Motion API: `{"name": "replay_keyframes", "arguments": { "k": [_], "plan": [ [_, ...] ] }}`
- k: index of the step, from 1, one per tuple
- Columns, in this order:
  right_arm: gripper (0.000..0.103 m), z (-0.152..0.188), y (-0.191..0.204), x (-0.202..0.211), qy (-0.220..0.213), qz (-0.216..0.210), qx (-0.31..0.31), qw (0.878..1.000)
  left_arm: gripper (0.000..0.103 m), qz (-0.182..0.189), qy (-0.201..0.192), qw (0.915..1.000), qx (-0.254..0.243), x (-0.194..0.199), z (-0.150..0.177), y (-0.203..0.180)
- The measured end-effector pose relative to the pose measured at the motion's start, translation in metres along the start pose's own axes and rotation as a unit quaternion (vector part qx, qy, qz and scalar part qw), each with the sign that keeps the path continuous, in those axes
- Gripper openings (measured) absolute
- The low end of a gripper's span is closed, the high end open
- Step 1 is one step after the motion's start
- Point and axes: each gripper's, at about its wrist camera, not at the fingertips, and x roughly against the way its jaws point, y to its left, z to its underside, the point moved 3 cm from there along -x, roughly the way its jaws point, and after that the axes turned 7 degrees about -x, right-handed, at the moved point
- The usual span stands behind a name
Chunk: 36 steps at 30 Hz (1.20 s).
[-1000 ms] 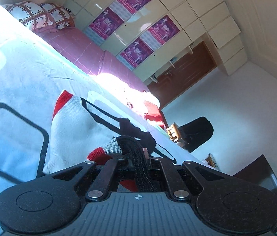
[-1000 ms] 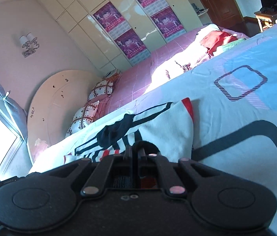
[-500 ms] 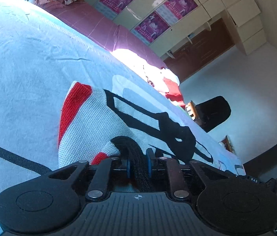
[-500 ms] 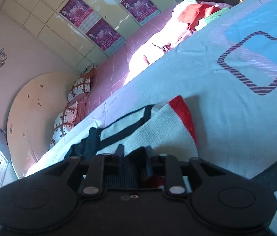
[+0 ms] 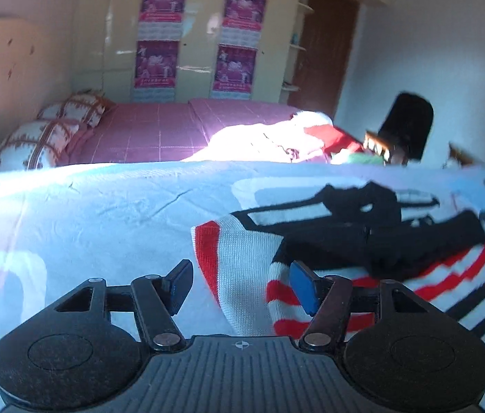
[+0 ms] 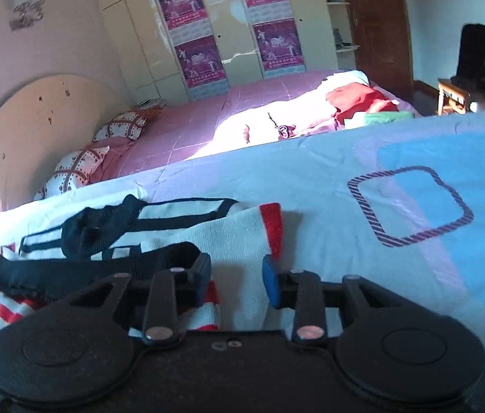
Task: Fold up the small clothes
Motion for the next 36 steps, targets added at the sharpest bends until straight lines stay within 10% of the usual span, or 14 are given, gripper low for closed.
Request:
{"name": "replay_keyframes", "arguments": {
  "k": [4, 9, 12, 18, 26, 36],
  "plan": [
    [0.033, 0.005, 0.018, -0.019, 0.030, -0.025, 0.073, 0.997, 0.050, 0.026, 0.015, 0.9956, -0.089, -0.017, -0.011, -0.012],
    [0.029, -0.003, 0.022, -0.037, 0.044, -0.063, 0.075, 0.994, 0.050, 0.093, -0.011, 0.9942, -0.053, -0.028, -0.020, -0.012],
    [0.006, -0.011, 0.018, -0.041, 0.050, -0.079, 0.051, 0.994, 0.009, 0.113, -0.007, 0.9929, -0.035, -0.043, -0.019, -0.013],
    [0.006, -0.032, 0.013, -0.037, 0.017, -0.095, 0.012, 0.995, 0.007, 0.129, -0.044, 0.9897, 0.042, -0.051, -0.028, 0.000],
    [0.006, -0.031, -0.024, -0.076, 0.056, -0.088, -0.140, 0.985, 0.007, 0.117, 0.020, 0.9795, 0.163, -0.096, -0.018, 0.018],
    [0.013, -0.030, -0.013, -0.064, 0.048, -0.058, -0.101, 0.992, 0.008, 0.093, 0.024, 0.9901, 0.103, -0.091, -0.020, 0.006]
  ]
}}
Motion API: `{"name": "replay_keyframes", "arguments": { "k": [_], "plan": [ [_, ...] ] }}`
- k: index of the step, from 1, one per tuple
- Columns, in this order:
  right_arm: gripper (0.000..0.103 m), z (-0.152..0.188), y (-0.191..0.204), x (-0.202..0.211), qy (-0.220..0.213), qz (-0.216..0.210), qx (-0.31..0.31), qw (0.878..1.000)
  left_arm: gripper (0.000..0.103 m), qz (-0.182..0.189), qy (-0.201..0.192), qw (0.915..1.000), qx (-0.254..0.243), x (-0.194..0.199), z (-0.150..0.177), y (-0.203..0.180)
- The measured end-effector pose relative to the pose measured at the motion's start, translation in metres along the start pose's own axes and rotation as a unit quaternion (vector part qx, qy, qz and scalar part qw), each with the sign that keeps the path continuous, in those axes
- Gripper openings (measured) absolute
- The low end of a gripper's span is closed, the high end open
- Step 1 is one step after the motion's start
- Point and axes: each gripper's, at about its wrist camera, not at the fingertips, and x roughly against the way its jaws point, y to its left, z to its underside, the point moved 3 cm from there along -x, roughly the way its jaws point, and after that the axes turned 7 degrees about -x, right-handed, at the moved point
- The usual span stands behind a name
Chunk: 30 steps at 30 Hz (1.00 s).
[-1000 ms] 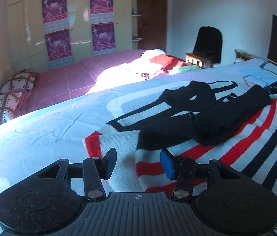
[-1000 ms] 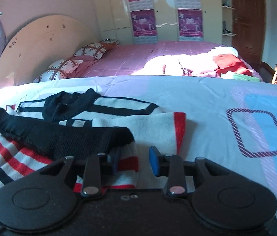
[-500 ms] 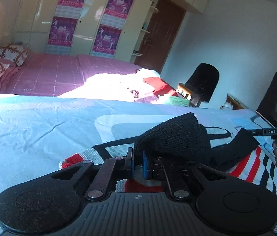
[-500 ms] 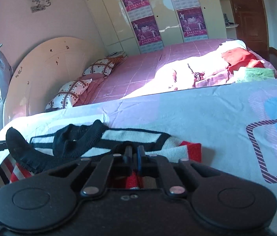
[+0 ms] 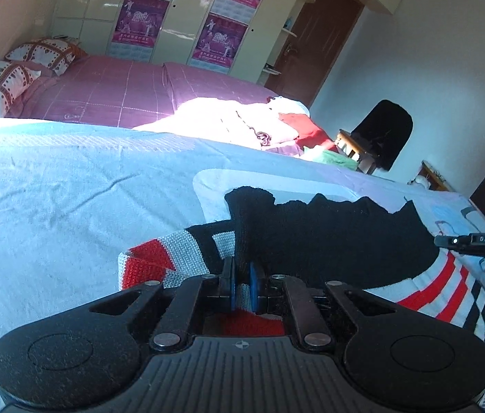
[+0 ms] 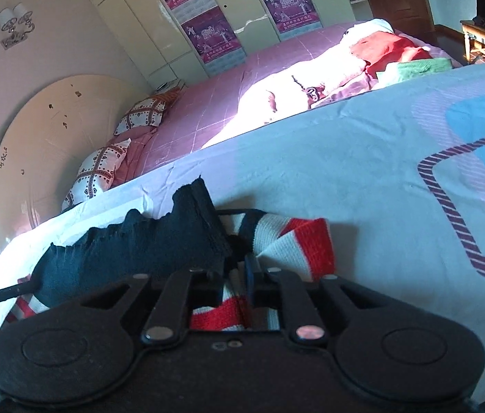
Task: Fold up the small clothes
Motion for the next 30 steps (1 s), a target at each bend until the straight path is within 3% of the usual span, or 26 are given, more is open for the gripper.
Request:
{"name": "replay_keyframes", "arguments": {
  "k": [5, 12, 13, 15, 17, 19, 21, 22, 26, 27, 29, 30],
  "plan": [
    [0.026, 0.019, 0.001, 0.059, -0.043, 0.010, 0.003, 0.999, 0.008, -0.028, -0.039, 0.9988, -0.001, 0.046, 0.004, -0.008],
    [0.028, 0.092, -0.022, 0.119, -0.006, 0.012, -0.014, 1.000, 0.012, -0.006, -0.015, 0.9994, 0.030, 0.112, 0.067, -0.021],
    [0.029, 0.098, -0.024, 0.122, -0.006, 0.011, -0.018, 1.000, 0.037, -0.005, -0.017, 0.9988, 0.047, 0.116, 0.074, -0.021],
    [0.029, 0.104, -0.025, 0.126, -0.007, 0.004, -0.030, 1.000, 0.078, -0.027, -0.025, 0.9977, 0.057, 0.120, 0.084, -0.025],
    [0.028, 0.107, -0.022, 0.127, -0.003, -0.007, -0.026, 1.000, 0.078, -0.028, -0.030, 0.9979, 0.051, 0.121, 0.088, -0.032],
    [0.027, 0.108, -0.022, 0.124, 0.003, -0.013, -0.019, 1.000, 0.063, -0.009, -0.031, 0.9982, 0.051, 0.122, 0.089, -0.038],
    [0.027, 0.108, -0.024, 0.126, 0.000, -0.038, -0.029, 0.999, 0.061, -0.006, -0.025, 0.9987, 0.044, 0.120, 0.089, -0.042],
    [0.026, 0.108, -0.025, 0.126, 0.001, -0.047, -0.030, 0.998, 0.052, 0.005, -0.020, 0.9986, 0.050, 0.118, 0.089, -0.041],
    [0.025, 0.110, -0.022, 0.112, 0.024, -0.046, -0.009, 0.999, 0.038, 0.005, 0.005, 0.9989, 0.047, 0.109, 0.090, -0.038],
    [0.028, 0.109, -0.020, 0.111, 0.025, -0.048, -0.003, 0.999, 0.024, 0.001, 0.010, 0.9989, 0.047, 0.107, 0.090, -0.037],
    [0.015, 0.110, -0.010, 0.112, 0.031, -0.027, 0.035, 0.999, 0.007, -0.007, 0.011, 0.9990, 0.042, 0.105, 0.088, -0.036],
    [0.008, 0.109, -0.007, 0.116, 0.030, -0.026, 0.040, 0.998, 0.006, -0.005, 0.005, 0.9989, 0.047, 0.108, 0.086, -0.037]
  ]
}}
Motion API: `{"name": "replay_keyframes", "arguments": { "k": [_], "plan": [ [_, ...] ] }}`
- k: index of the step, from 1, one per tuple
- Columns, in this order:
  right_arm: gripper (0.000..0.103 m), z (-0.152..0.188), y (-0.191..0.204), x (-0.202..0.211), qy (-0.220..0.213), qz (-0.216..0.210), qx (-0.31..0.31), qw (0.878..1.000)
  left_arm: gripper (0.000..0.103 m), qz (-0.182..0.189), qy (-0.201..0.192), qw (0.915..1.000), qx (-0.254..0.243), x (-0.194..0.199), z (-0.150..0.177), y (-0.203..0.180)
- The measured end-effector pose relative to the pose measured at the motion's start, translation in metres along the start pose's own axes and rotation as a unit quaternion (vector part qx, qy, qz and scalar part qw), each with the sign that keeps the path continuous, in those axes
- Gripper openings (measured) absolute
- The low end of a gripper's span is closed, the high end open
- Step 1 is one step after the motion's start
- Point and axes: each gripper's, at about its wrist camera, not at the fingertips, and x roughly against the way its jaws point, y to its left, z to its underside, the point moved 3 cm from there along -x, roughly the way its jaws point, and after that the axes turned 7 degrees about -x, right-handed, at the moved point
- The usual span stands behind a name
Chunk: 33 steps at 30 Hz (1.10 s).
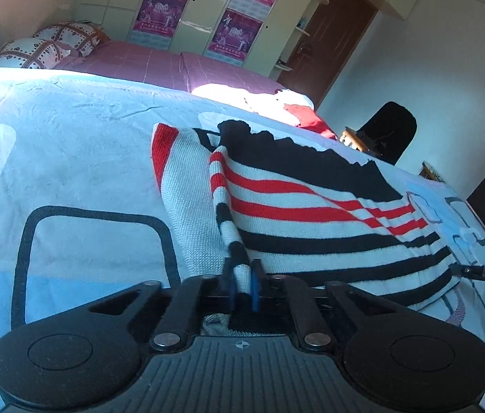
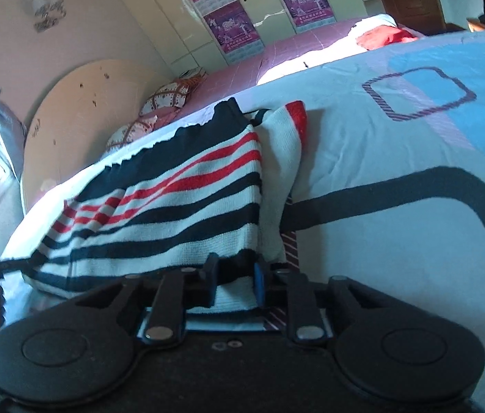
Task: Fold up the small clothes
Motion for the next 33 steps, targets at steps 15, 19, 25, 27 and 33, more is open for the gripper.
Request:
{"name": "replay_keyframes", "arguments": {
  "k": [15, 19, 25, 27, 33],
  "plan": [
    [0.025, 0.007, 0.003, 0.028, -0.046, 0.080, 0.007, 0.996, 0.078, -0.129, -0.037, 0.9901, -0.042, 0.047, -0.002, 0.000],
    [0.025, 0.000, 0.044, 0.031, -0.086, 0.079, 0.061, 0.991, 0.078, -0.116, -0.086, 0.9860, -0.084, 0.065, -0.021, -0.037],
    [0.034, 0.014, 0.128, -0.043, -0.066, 0.092, 0.158, 0.981, 0.078, -0.103, -0.047, 0.9787, -0.171, -0.028, -0.028, -0.164],
    [0.037, 0.019, 0.141, -0.060, -0.062, 0.095, 0.169, 0.979, 0.079, -0.114, -0.027, 0.9790, -0.167, -0.053, -0.024, -0.182],
    [0.059, 0.037, 0.127, -0.076, -0.051, 0.168, 0.249, 0.953, 0.084, -0.129, 0.005, 0.9717, -0.197, -0.070, 0.015, -0.184]
  ]
}}
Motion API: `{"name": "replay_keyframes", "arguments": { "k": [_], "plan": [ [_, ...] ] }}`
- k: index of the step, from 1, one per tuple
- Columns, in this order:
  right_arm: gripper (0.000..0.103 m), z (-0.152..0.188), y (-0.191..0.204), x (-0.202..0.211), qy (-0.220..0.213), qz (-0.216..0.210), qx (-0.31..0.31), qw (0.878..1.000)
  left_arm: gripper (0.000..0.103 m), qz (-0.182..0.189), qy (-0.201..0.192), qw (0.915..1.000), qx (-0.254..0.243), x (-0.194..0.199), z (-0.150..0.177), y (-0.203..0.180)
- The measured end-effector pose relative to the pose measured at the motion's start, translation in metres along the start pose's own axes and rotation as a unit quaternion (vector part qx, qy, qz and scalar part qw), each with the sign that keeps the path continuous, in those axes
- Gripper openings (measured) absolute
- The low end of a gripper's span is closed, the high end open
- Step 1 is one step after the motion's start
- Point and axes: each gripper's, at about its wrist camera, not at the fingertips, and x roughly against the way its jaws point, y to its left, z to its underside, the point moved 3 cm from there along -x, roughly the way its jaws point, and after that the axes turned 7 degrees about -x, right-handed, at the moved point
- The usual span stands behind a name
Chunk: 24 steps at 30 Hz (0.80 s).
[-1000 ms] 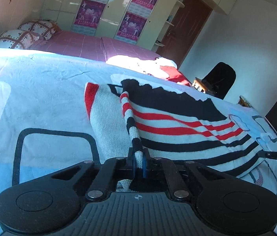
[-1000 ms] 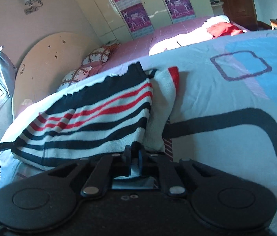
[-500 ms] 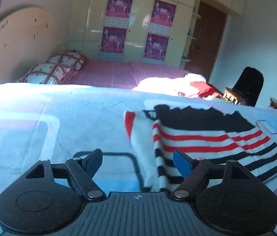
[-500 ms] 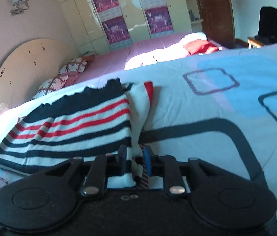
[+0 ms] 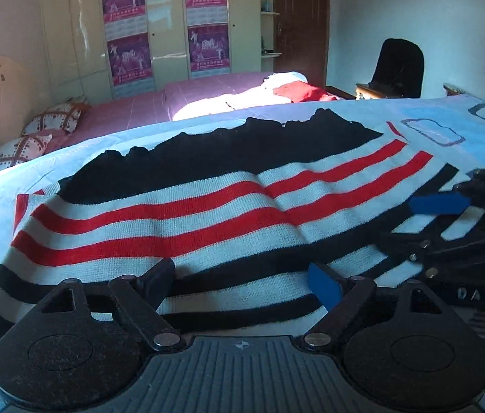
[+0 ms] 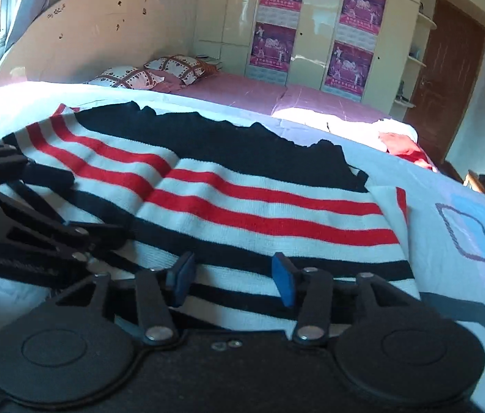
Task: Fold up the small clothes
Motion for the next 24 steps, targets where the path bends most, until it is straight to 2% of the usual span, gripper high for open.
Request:
{"name": "replay_keyframes", "arguments": {
  "k": [1, 3, 5, 7, 9, 10, 11, 12, 14, 17, 19, 20, 21, 22, 23, 24],
  "plan": [
    [0.070, 0.003, -0.012, 0.002, -0.001, 0.013, -0.007, 1.000, 0.084, -0.004, 0.000, 1.0000, -0.003, 0.006, 0.005, 0.007],
    [0.071, 0.014, -0.045, 0.010, 0.002, 0.018, -0.033, 0.999, 0.084, -0.024, 0.002, 0.9997, 0.004, 0.018, 0.017, 0.032],
    [0.071, 0.024, -0.071, 0.019, 0.007, 0.048, -0.044, 0.998, 0.090, -0.051, 0.005, 0.9983, 0.029, 0.032, 0.035, 0.065],
    [0.072, 0.034, -0.104, 0.019, 0.032, 0.021, -0.119, 0.992, 0.090, -0.053, 0.002, 0.9973, 0.051, 0.044, 0.050, 0.094],
    [0.070, 0.031, -0.112, 0.021, 0.036, 0.010, -0.154, 0.987, 0.090, -0.047, 0.002, 0.9979, 0.044, 0.048, 0.051, 0.098],
    [0.058, 0.025, -0.108, 0.028, 0.017, 0.017, -0.154, 0.988, 0.090, -0.052, 0.003, 0.9977, 0.043, 0.050, 0.048, 0.096],
    [0.049, 0.018, -0.103, 0.036, -0.006, 0.019, -0.155, 0.988, 0.090, -0.060, -0.003, 0.9971, 0.047, 0.055, 0.042, 0.094],
    [0.046, 0.011, -0.096, 0.041, -0.026, 0.011, -0.154, 0.988, 0.090, -0.063, -0.020, 0.9966, 0.048, 0.059, 0.034, 0.092],
    [0.045, -0.005, -0.076, 0.036, -0.035, -0.013, -0.133, 0.990, 0.090, -0.055, -0.041, 0.9968, 0.042, 0.057, 0.016, 0.085],
    [0.038, -0.027, -0.041, 0.006, -0.004, -0.061, -0.108, 0.992, 0.090, -0.026, -0.037, 0.9985, 0.030, 0.033, -0.012, 0.068],
    [0.039, -0.034, -0.015, -0.011, 0.006, -0.075, -0.079, 0.994, 0.090, -0.011, -0.027, 0.9995, 0.011, 0.013, -0.021, 0.052],
    [0.038, -0.033, -0.006, -0.023, 0.017, -0.064, -0.058, 0.996, 0.090, -0.009, -0.007, 0.9999, -0.002, 0.000, -0.020, 0.045],
    [0.038, -0.032, -0.003, -0.031, 0.018, -0.046, -0.040, 0.998, 0.095, -0.015, 0.013, 0.9997, -0.012, -0.013, -0.017, 0.042],
    [0.038, -0.034, -0.003, -0.033, 0.014, -0.028, -0.035, 0.999, 0.103, -0.022, 0.007, 0.9997, 0.004, -0.016, -0.014, 0.046],
    [0.038, -0.039, -0.007, -0.034, 0.018, -0.008, -0.039, 0.999, 0.103, -0.024, 0.015, 0.9993, 0.025, -0.018, -0.014, 0.055],
    [0.031, -0.044, -0.008, -0.032, 0.011, 0.022, -0.042, 0.999, 0.102, -0.028, 0.015, 0.9987, 0.039, -0.015, -0.015, 0.063]
  ]
}}
